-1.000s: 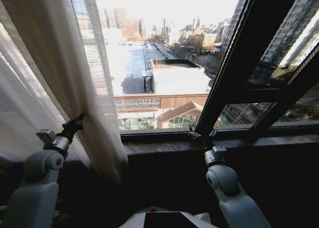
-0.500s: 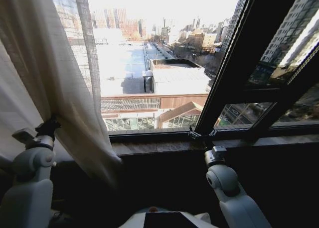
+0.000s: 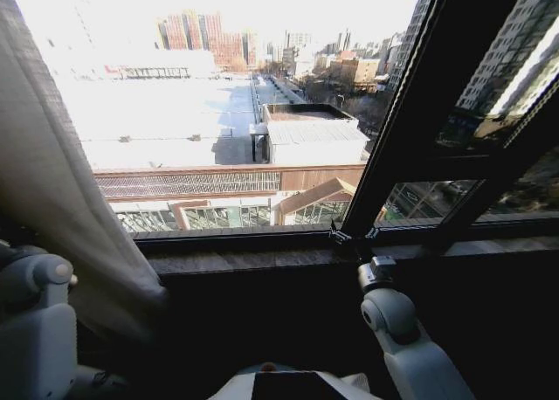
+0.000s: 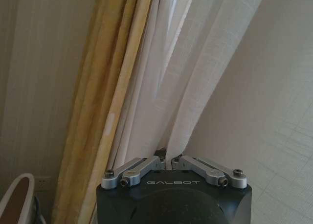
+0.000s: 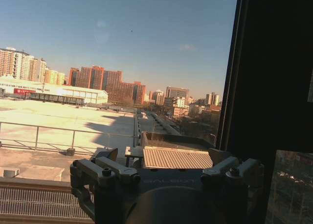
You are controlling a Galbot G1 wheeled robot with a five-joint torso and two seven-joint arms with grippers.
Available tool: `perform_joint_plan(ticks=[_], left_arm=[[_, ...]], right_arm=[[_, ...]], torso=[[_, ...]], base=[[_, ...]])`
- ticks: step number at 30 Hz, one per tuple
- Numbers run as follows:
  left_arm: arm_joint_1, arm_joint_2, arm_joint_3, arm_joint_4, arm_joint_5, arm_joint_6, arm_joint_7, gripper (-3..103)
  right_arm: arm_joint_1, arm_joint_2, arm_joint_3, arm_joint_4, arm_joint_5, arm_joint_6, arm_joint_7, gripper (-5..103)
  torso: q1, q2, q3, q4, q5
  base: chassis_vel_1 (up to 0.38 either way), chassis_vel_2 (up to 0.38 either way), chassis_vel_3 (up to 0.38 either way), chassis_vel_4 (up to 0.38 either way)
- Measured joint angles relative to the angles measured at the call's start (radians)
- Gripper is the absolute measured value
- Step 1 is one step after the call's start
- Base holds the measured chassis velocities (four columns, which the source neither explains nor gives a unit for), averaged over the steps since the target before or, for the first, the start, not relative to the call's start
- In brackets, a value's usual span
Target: Open the curtains by pulling them apart, changing their state from closed to fully open.
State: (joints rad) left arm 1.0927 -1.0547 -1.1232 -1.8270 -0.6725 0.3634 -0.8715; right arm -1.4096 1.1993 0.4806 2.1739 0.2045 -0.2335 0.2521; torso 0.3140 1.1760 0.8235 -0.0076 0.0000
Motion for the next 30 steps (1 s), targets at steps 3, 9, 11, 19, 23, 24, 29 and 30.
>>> perform_joint_plan(ticks=[3,9,11,19,23,24,29,30], left_arm=[[-0.006,0.006,-0.009,0.016,0.032,-0.008,-0.034,0],[0.035,-0.006,-0.006,-0.04,0.073,0.022,0.063,7],[0.084,-0.038,0.0,-0.102,0.144,0.049,0.174,19],[0.166,-0.094,0.012,-0.221,0.257,0.106,0.332,41],[0.22,-0.142,0.025,-0.319,0.281,0.13,0.323,62],[0.227,-0.15,0.026,-0.331,0.285,0.13,0.32,62],[0.27,-0.214,0.044,-0.41,0.303,0.127,0.293,85],[0.27,-0.214,0.044,-0.41,0.303,0.127,0.293,85]], right_arm=[[0.003,0.0,0.0,-0.004,0.001,0.0,-0.001,100],[0.008,0.004,-0.003,-0.007,0.001,0.0,-0.001,100],[0.009,0.005,-0.003,-0.01,0.001,0.0,-0.001,100],[0.013,0.006,-0.001,-0.016,0.002,0.001,-0.002,100],[0.013,0.005,0.001,-0.022,0.003,0.003,-0.002,100],[0.014,0.005,0.001,-0.022,0.003,0.003,-0.002,100],[0.02,0.002,0.0,-0.026,0.004,0.004,-0.002,100],[0.02,0.002,0.0,-0.026,0.004,0.004,-0.002,100]], torso=[[0.0,0.0,0.0,0.0002,-0.0003],[0.0,0.0,0.0,-0.0001,0.0002],[0.0,0.0,0.0,0.0,0.0001],[0.0,0.0,0.0,0.0,0.0003],[0.0,0.0,0.0,-0.0001,0.0003],[0.0,0.0,0.0,0.0,0.0004],[0.0,0.0,0.0,0.0,0.0003],[0.0,0.0,0.0,0.0,0.0003]], base=[[0.0,0.0,0.0,0.0],[0.0,0.0,0.0,0.0],[0.0,0.0,0.0,0.0],[0.0,0.0,0.0,0.0],[0.0,0.0,0.0,0.0],[0.0,0.0,0.0,0.0],[0.0,0.0,0.0,0.0],[0.0,0.0,0.0,0.0]])
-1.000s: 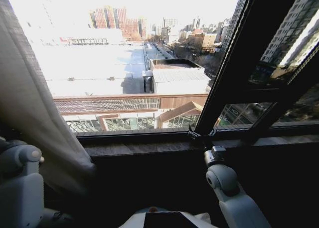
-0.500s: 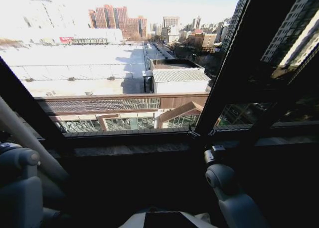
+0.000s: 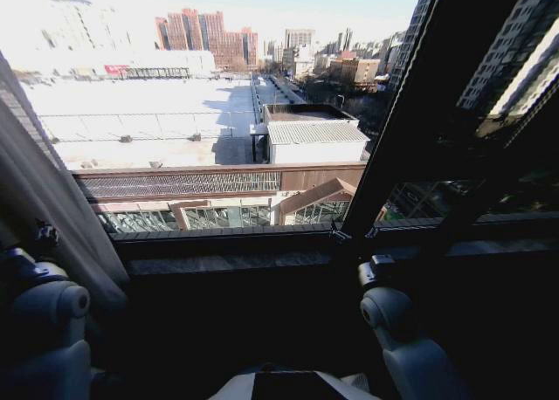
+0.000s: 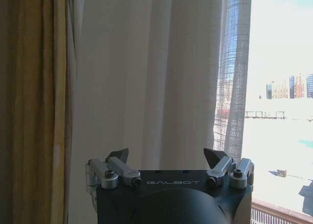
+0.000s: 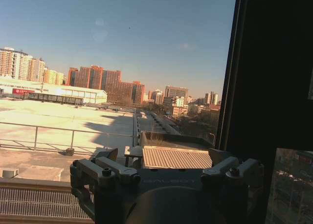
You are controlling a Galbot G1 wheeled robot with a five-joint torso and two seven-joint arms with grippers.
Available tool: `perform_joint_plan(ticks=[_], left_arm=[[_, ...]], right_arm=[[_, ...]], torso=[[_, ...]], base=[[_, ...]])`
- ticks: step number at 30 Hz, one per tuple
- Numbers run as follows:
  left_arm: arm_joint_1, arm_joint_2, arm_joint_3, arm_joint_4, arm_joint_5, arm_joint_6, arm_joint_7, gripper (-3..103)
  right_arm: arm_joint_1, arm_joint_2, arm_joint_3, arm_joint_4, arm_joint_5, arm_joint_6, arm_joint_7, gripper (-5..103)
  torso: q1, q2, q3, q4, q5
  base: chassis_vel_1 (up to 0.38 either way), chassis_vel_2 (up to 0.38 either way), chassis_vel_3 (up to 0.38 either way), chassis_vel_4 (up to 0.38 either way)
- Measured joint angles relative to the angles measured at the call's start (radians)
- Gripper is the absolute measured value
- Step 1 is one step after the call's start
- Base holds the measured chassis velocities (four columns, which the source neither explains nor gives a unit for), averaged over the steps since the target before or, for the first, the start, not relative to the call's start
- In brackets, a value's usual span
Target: Open the curtains by pulling them apart, changing their state from closed to fully open.
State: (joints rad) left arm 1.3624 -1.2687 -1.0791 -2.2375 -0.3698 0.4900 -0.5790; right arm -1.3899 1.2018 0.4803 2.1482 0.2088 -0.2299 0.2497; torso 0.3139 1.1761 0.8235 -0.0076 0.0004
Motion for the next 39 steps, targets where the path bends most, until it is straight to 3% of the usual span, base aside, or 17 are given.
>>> perform_joint_plan(ticks=[2,4,5,6,7,8,9,10,12,17,25,39], left_arm=[[0.029,-0.027,0.013,-0.038,0.0,-0.008,0.035,95],[0.05,-0.04,0.021,-0.054,-0.005,-0.022,0.114,98],[0.05,-0.04,0.021,-0.054,-0.005,-0.022,0.114,98],[0.069,-0.048,0.024,-0.063,-0.011,-0.042,0.234,100],[0.075,-0.049,0.025,-0.064,-0.011,-0.05,0.283,100],[0.086,-0.05,0.027,-0.066,-0.011,-0.062,0.388,100],[0.086,-0.05,0.027,-0.066,-0.011,-0.062,0.388,100],[0.092,-0.05,0.032,-0.066,-0.011,-0.067,0.462,100],[0.099,-0.058,0.044,-0.07,-0.024,-0.065,0.54,100],[0.115,-0.073,0.036,-0.078,-0.034,-0.052,0.612,100],[0.12,-0.088,0.033,-0.071,-0.036,-0.049,0.658,100],[0.13,-0.096,0.039,-0.075,-0.047,-0.027,0.682,100]], right_arm=[[0.002,0.0,-0.004,-0.002,0.0,0.0,0.0,100],[0.004,0.0,-0.007,-0.003,0.0,0.0,0.0,100],[0.004,0.0,-0.007,-0.003,0.0,0.0,0.0,100],[0.005,0.0,-0.01,-0.003,0.001,0.0,0.0,100],[0.006,0.0,-0.01,-0.004,0.002,0.0,0.0,100],[0.007,0.0,-0.01,-0.003,0.01,0.0,0.0,100],[0.007,0.0,-0.01,-0.003,0.01,0.0,0.0,100],[0.007,-0.002,-0.008,0.002,0.025,-0.006,0.002,100],[0.007,-0.008,0.01,0.024,0.058,-0.043,0.006,100],[0.005,-0.025,0.052,0.052,0.106,-0.099,0.003,100],[0.002,-0.041,0.088,0.055,0.138,-0.12,0.001,100],[0.012,-0.041,0.089,0.053,0.141,-0.135,0.0,100]], torso=[[0.0,0.0,0.0,0.0001,0.0],[0.0,0.0,0.0,0.0,0.0001],[0.0,0.0,0.0,0.0,0.0001],[0.0,0.0,0.0,0.0,0.0001],[0.0,0.0,0.0,0.0,0.0001],[0.0,0.0,0.0,0.0,0.0001],[0.0,0.0,0.0,0.0,0.0001],[0.0,0.0,0.0,0.0,0.0001],[0.0,0.0,0.0,-0.0001,-0.0002],[0.0,0.0,0.0,0.0,-0.0001],[0.0,0.0,0.0,0.0001,-0.0001],[0.0,0.0,0.0,0.0,-0.0002]], base=[[0.0,0.0,0.0,0.0],[0.0,0.0,0.0,0.0],[0.0,0.0,0.0,0.0],[0.0,0.0,0.0,0.0],[0.0,0.0,0.0,0.0],[0.0,0.0,0.0,0.0],[0.0,0.0,0.0,0.0],[0.0,0.0,0.0,0.0],[0.0,0.0,0.0,0.0],[0.0,0.0,0.0,0.0],[-0.021,-0.025,0.029,0.025],[-0.197,-0.195,0.193,0.195]])
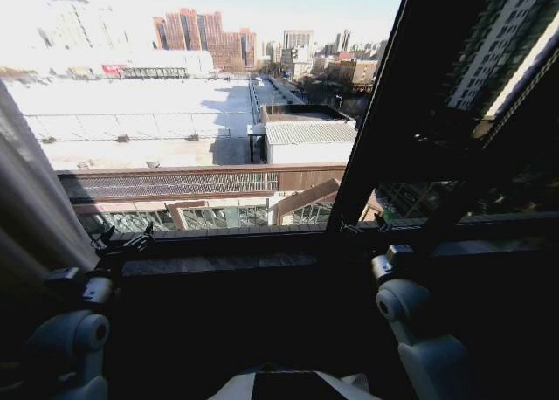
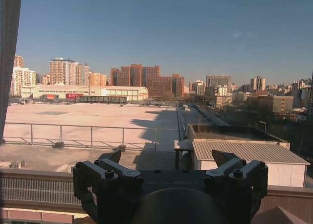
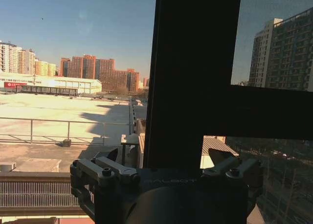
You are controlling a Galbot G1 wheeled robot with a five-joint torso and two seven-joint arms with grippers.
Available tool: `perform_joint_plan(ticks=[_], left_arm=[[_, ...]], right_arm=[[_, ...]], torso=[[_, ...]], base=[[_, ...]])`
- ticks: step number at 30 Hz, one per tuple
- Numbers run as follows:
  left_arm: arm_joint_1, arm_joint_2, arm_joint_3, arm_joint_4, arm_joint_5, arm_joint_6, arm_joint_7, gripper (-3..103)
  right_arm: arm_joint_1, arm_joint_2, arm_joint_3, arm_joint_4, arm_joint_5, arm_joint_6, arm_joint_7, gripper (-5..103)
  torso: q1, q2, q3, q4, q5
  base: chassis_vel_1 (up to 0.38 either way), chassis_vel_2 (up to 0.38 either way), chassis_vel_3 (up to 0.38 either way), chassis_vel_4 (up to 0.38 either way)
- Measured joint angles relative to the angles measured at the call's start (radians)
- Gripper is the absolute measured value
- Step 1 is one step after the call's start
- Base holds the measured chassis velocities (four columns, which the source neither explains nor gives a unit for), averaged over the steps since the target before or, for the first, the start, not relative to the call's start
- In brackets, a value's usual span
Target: Open the curtains by pulling them apart, changing their state from closed to fully open.
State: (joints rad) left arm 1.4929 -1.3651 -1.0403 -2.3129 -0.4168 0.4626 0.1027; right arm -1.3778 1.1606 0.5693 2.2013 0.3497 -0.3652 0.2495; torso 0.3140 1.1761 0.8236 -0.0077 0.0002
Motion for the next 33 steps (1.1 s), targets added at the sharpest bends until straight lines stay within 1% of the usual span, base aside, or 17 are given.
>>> perform_joint_plan(ticks=[2,5,9,12,17,23,24,26,28,32,33], left_arm=[[0.001,-0.002,0.002,0.001,0.001,0.0,0.0,100],[0.001,-0.007,0.006,0.001,0.004,0.0,0.0,100],[0.0,-0.007,0.008,0.001,0.003,0.0,0.002,100],[-0.002,-0.006,0.008,0.001,-0.002,0.0,0.003,100],[-0.002,-0.004,0.008,0.002,-0.003,0.001,0.004,100],[0.0,-0.009,0.009,0.002,-0.003,0.002,0.006,100],[0.001,-0.01,0.01,0.004,-0.003,0.003,0.008,100],[0.001,-0.01,0.01,0.005,-0.003,0.003,0.009,100],[0.001,-0.01,0.01,0.006,-0.002,0.003,0.011,100],[0.0,-0.01,0.01,0.008,-0.002,0.003,0.012,100],[0.0,-0.011,0.01,0.008,-0.002,0.003,0.012,100]], right_arm=[[0.0,0.0,0.0,0.0,0.0,-0.001,0.0,100],[0.001,0.0,0.0,-0.001,0.0,-0.004,0.0,100],[0.001,0.0,0.001,-0.002,0.001,-0.004,0.0,100],[0.001,0.001,0.002,-0.004,0.001,-0.004,0.0,100],[0.005,0.003,0.001,-0.009,0.001,-0.004,0.0,100],[0.009,0.002,0.001,-0.014,0.002,-0.004,0.0,100],[0.008,0.002,0.001,-0.014,0.002,-0.004,0.0,100],[0.006,0.002,0.002,-0.014,0.002,-0.004,0.0,100],[0.004,0.002,0.005,-0.015,0.002,-0.003,0.0,100],[0.003,0.001,0.006,-0.016,0.002,-0.003,0.0,100],[0.004,0.001,0.006,-0.017,0.002,-0.002,0.0,100]], torso=[[0.0,0.0,0.0,0.0,-0.0003],[0.0,0.0,0.0,0.0,0.0003],[0.0,0.0,0.0,0.0,-0.0004],[0.0,0.0,0.0,0.0,0.0004],[0.0,0.0,0.0,0.0001,-0.0001],[0.0,0.0,0.0,0.0,0.0003],[0.0,0.0,0.0,0.0001,-0.0005],[0.0,0.0,0.0,0.0,-0.0006],[0.0,0.0,0.0,0.0,0.0004],[0.0,0.0,0.0,0.0,-0.0003],[0.0,0.0,0.0,0.0002,0.0]], base=[[-0.318,-0.308,0.29,0.309],[-0.309,-0.315,0.292,0.323],[-0.344,-0.362,0.335,0.35],[-0.368,-0.343,0.349,0.358],[-0.381,-0.366,0.357,0.357],[-0.351,-0.345,0.351,0.354],[-0.372,-0.356,0.398,0.358],[-0.372,-0.352,0.377,0.358],[-0.333,-0.34,0.33,0.356],[-0.34,-0.355,0.352,0.356],[-0.361,-0.341,0.376,0.337]])
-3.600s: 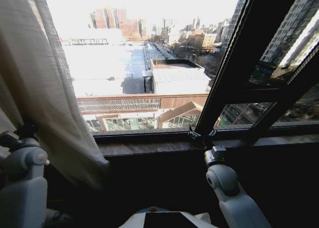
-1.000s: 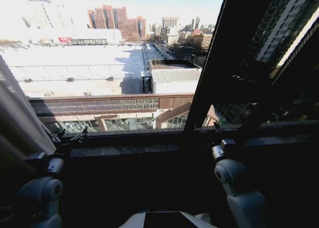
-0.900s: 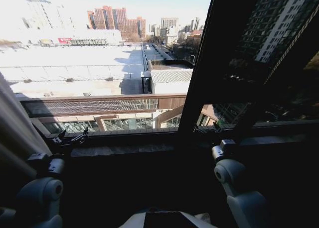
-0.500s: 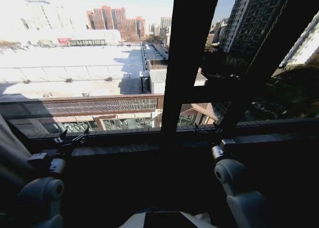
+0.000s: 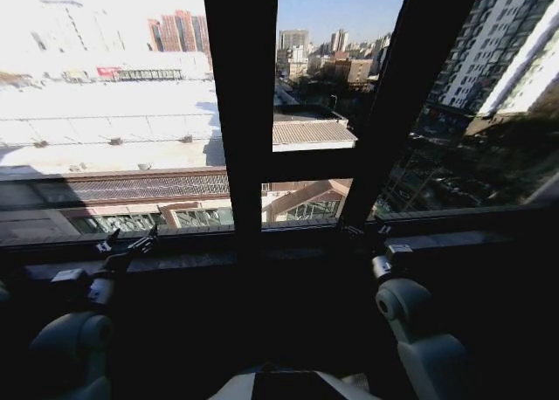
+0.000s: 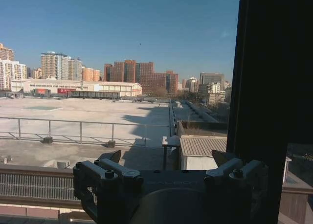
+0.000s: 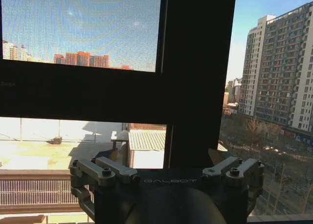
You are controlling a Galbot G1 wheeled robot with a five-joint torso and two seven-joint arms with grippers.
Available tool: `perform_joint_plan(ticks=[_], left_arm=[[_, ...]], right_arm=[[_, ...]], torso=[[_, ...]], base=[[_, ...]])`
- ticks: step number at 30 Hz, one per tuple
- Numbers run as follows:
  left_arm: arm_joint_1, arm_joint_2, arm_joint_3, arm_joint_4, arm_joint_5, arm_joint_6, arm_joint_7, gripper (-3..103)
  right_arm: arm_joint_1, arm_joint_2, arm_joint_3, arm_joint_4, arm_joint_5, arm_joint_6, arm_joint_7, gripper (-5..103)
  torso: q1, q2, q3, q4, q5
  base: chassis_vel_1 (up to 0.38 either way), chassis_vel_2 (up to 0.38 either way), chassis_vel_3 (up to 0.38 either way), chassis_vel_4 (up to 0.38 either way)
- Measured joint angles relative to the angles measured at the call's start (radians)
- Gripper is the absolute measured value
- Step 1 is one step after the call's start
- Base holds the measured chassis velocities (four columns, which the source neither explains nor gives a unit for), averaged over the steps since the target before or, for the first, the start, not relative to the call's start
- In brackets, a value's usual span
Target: Open the curtains by pulling them apart, changing their state from closed to fully open.
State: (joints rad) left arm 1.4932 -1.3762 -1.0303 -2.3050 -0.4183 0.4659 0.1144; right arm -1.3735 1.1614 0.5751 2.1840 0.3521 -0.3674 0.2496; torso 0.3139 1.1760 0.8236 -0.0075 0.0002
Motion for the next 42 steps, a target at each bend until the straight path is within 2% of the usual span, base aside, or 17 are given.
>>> perform_joint_plan(ticks=[21,24,31,42], left_arm=[[-0.007,-0.016,0.012,0.023,0.018,-0.026,0.0,100],[-0.006,-0.017,0.012,0.025,0.022,-0.031,0.0,100],[0.004,-0.027,0.007,0.034,0.026,-0.046,0.008,100],[0.028,-0.055,0.005,0.029,0.042,-0.073,0.021,100]], right_arm=[[0.008,0.002,-0.017,-0.013,0.008,0.007,0.006,100],[0.008,0.006,-0.022,-0.014,0.01,0.008,0.007,100],[0.004,0.01,-0.025,-0.015,0.01,0.009,0.007,100],[-0.012,0.017,-0.017,-0.005,0.009,0.011,0.008,100]], torso=[[0.0,0.0,0.0,-0.0003,0.0002],[0.0,0.0,0.0,-0.0001,0.0009],[0.0,0.0,0.0,0.0002,-0.0007],[0.0,0.0,0.0,-0.0001,0.0003]], base=[[-0.321,-0.366,0.318,0.365],[-0.044,-0.28,0.091,0.271],[0.065,-0.257,-0.058,0.244],[0.127,-0.35,-0.13,0.358]])
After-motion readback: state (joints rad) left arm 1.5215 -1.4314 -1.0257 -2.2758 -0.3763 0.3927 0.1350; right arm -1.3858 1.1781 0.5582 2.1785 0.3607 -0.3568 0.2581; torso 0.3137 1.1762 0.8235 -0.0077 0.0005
